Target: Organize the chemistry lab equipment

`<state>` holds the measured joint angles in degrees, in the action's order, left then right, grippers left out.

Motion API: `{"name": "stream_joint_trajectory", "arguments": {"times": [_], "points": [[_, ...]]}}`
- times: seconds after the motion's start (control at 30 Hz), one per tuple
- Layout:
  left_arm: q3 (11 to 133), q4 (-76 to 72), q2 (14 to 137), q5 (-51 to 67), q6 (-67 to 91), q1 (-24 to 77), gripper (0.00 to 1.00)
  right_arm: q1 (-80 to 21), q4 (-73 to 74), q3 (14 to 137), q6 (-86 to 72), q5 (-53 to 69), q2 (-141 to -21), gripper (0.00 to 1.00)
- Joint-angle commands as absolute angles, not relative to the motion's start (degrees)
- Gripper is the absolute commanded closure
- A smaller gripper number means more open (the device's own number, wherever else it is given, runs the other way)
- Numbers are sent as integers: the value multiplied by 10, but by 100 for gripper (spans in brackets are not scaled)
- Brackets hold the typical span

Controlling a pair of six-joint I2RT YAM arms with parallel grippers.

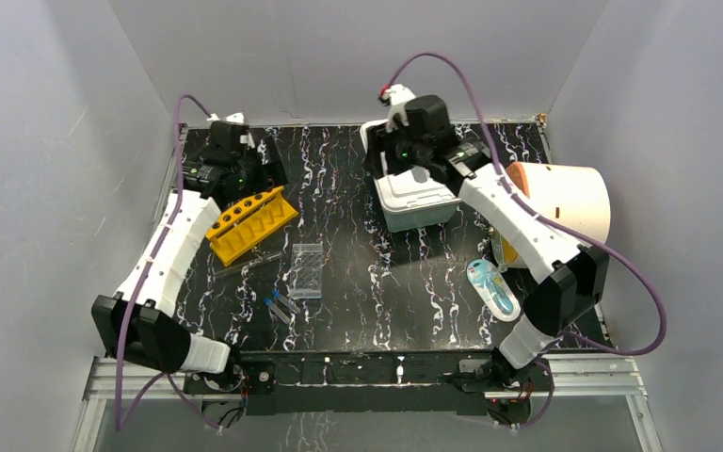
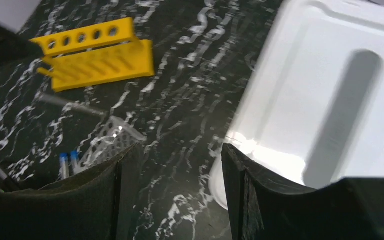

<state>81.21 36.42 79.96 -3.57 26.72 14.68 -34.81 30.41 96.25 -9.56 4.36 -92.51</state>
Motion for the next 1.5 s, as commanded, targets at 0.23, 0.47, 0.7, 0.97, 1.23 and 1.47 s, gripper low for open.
{"name": "stream_joint_trajectory", "arguments": {"times": [0.23,0.47,0.7,0.97,1.23,1.47], "points": [[938,432,684,-310,278,112,2,-551,177,979,30,88,-1055,34],[952,460,655,-381,299,112,2,-594,160,1029,46,116,-1156,34],[986,495,659,-372,305,112,2,-618,135,1085,78,120,-1251,35],[1004,524,673,-360,323,112,2,-622,199,1215,121,116,-1359,37],[998,517,674,-361,315,112,2,-630,264,1296,174,160,-1422,38],[997,510,681,-353,309,115,2,-630,269,1307,185,172,-1444,41]]}}
